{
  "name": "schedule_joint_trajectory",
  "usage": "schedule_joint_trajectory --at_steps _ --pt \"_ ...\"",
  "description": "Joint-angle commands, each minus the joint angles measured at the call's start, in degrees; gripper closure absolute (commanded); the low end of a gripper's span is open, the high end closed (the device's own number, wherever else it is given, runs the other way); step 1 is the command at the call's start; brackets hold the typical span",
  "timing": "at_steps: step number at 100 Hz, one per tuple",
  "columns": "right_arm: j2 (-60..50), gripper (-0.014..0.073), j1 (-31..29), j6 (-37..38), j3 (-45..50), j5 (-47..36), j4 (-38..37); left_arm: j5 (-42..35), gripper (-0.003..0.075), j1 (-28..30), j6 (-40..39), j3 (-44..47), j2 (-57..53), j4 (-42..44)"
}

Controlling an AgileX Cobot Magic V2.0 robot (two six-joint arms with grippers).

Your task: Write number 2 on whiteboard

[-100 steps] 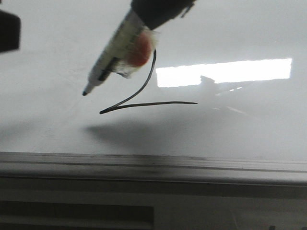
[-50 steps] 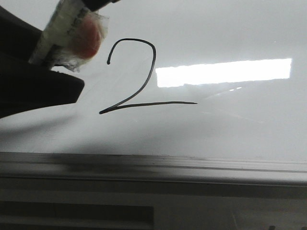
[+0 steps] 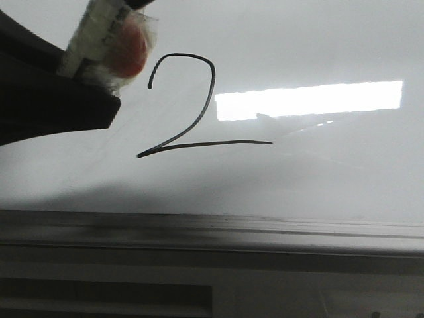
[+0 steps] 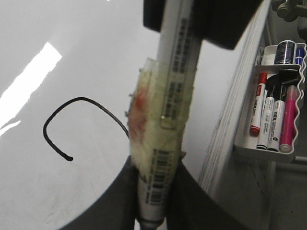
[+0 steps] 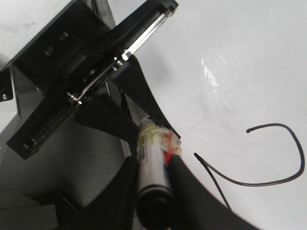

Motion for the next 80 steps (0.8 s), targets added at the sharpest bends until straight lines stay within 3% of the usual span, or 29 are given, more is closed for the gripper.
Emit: schedule_joint_trajectory --at_steps 1,7,11,23,34,64,80 --pt "-0.82 0.0272 -0.09 -0.48 -1.93 -3.12 -1.91 -4.28 0.0739 0.00 -1.77 -1.89 -0.30 -5.56" --pt "-0.95 0.0082 -0.88 1.55 -2.53 -3.40 -5.71 -3.99 0.0739 0.00 -2.95 -1.89 -0.30 -11.54" --pt "-1.08 0.0022 -1.59 4.08 -3.39 -2.99 -9.51 -2.65 0.0739 0.00 -3.05 -1.89 -0.30 -17.86" --pt "-2.46 0.0050 -3.28 10.93 -5.89 0.45 -19.64 3.45 0.0740 0.80 -2.91 -1.89 -0.30 -40.45" --pt "-4.10 0.0112 -4.80 12.17 -7.18 1.82 -21.23 8.41 0.0740 3.48 -2.91 -1.89 0.74 -55.97" --pt "-5.81 0.0148 -4.93 12.26 -7.14 2.32 -21.12 8.51 0.0739 5.31 -2.91 -1.89 7.19 -68.16" --pt "-5.81 0.0148 -4.93 12.26 -7.14 2.32 -21.12 9.19 0.0739 5.31 -2.91 -1.99 7.79 -68.79"
